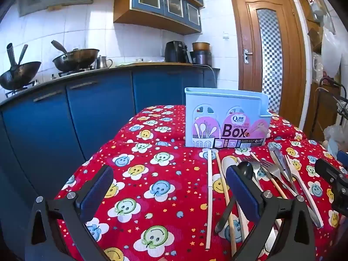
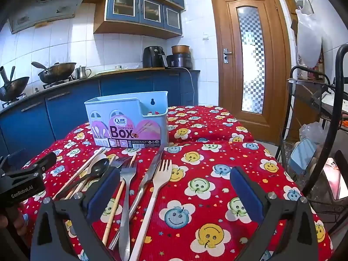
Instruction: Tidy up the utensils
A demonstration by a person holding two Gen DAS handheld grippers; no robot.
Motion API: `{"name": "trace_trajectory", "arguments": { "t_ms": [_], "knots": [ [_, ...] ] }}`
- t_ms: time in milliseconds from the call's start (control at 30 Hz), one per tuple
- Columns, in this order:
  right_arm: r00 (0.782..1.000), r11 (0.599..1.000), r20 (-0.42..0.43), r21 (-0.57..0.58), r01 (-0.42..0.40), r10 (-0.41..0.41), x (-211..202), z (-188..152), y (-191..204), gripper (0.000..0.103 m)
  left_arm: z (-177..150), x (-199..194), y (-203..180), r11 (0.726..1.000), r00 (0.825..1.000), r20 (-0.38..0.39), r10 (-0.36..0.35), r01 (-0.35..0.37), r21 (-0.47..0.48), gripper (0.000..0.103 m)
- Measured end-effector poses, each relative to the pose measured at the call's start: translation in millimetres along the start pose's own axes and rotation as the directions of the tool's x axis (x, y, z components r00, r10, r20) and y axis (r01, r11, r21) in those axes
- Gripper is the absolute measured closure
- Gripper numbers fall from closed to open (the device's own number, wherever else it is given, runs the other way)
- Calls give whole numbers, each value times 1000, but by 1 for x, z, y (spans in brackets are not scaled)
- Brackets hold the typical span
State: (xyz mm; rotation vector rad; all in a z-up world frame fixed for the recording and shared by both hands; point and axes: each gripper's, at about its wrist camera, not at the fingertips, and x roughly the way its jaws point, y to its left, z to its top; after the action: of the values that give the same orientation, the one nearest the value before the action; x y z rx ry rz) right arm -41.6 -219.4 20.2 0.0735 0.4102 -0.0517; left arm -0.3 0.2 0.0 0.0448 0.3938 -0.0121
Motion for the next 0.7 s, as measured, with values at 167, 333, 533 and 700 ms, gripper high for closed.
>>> {"name": "trace_trajectory", "arguments": {
  "t_ms": [167, 333, 533, 700],
  "knots": [
    [1000, 1000, 0, -1, 2, -2, 0, 0, 0, 0, 0, 0, 0, 1000, 1000, -3, -1, 1, 0, 0],
    [1000, 1000, 0, -2, 1, -1, 0, 0, 0, 0, 0, 1, 0, 1000, 1000, -2, 0, 0, 4, 0],
    [1000, 1000, 0, -2, 2, -2, 0, 0, 0, 0, 3, -1, 2, 1000, 1000, -2, 0, 0, 0, 0],
    [1000, 1000, 0, -2, 1, -1, 0, 0, 0, 0, 4, 0, 2, 1000, 1000, -1, 0, 0, 1, 0]
  ]
}}
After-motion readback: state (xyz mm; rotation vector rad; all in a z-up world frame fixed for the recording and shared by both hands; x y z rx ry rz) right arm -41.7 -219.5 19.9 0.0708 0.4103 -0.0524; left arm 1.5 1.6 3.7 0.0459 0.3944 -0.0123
